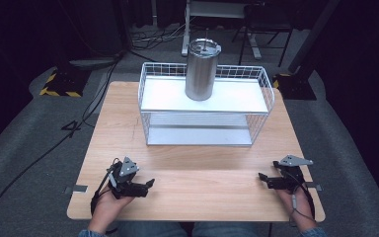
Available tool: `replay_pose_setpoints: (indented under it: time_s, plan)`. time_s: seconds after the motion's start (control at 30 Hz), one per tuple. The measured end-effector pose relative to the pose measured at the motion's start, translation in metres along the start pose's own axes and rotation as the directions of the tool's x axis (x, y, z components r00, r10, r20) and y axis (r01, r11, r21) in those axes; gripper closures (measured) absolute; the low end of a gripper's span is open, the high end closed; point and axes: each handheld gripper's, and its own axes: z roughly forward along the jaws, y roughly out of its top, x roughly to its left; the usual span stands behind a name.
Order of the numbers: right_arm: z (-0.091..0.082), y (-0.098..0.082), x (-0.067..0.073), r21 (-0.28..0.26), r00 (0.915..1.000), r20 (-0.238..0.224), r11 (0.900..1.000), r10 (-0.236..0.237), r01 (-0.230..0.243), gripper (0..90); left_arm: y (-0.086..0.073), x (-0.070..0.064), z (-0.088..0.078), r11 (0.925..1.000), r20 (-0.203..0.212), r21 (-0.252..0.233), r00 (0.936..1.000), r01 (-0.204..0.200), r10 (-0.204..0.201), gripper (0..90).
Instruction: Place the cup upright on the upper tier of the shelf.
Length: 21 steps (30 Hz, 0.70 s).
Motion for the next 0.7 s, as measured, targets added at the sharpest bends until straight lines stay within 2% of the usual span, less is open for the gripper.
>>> replay_pose_setpoints:
  time_s: [0.03,0.07,0.13,0.2,0.27,0.3,0.33,0.43,0.6,0.7]
  plan:
    - [0.000,0.000,0.000,0.000,1.0000,0.000,1.000,0.000,0.000,16.7,0.000,0.001,0.001,0.9999,-0.005,0.007,1.0000,-0.008,0.008,9.9]
    - [0.000,0.000,0.000,0.000,1.0000,0.000,1.000,0.000,0.000,16.7,-0.001,-0.001,0.002,0.9999,-0.001,0.005,0.9999,0.010,-0.010,9.9]
    - [0.000,0.000,0.000,0.000,1.0000,0.000,1.000,0.000,0.000,16.7,-0.003,0.001,0.004,0.9997,-0.001,0.025,1.0000,0.004,-0.004,9.9]
    - [0.000,0.000,0.000,0.000,1.0000,0.000,1.000,0.000,0.000,16.7,-0.004,0.001,0.006,0.9993,-0.002,0.033,0.9999,0.017,-0.017,10.0]
    - [0.000,0.000,0.000,0.000,1.0000,0.000,1.000,0.000,0.000,16.7,-0.005,0.001,0.008,0.9986,-0.009,0.052,0.9999,0.007,-0.006,10.1]
    - [0.000,0.000,0.000,0.000,1.0000,0.000,1.000,0.000,0.000,16.7,-0.006,0.000,0.010,0.9983,-0.005,0.055,0.9998,0.019,-0.019,10.3]
    - [0.000,0.000,0.000,0.000,1.0000,0.000,1.000,0.000,0.000,16.7,-0.006,0.001,0.010,0.9976,-0.010,0.068,0.9999,0.008,-0.007,10.5]
    - [0.000,0.000,0.000,0.000,1.0000,0.000,1.000,0.000,0.000,16.7,-0.008,0.000,0.014,0.9940,-0.025,0.109,0.9996,0.013,-0.010,12.4]
    - [0.000,0.000,0.000,0.000,1.0000,0.000,1.000,0.000,0.000,16.7,-0.010,0.001,0.015,0.9955,-0.022,0.093,0.9995,0.023,-0.021,11.8]
    - [0.000,0.000,0.000,0.000,1.0000,0.000,1.000,0.000,0.000,16.7,-0.014,0.004,0.016,0.9977,-0.023,0.063,0.9995,0.024,-0.023,7.1]
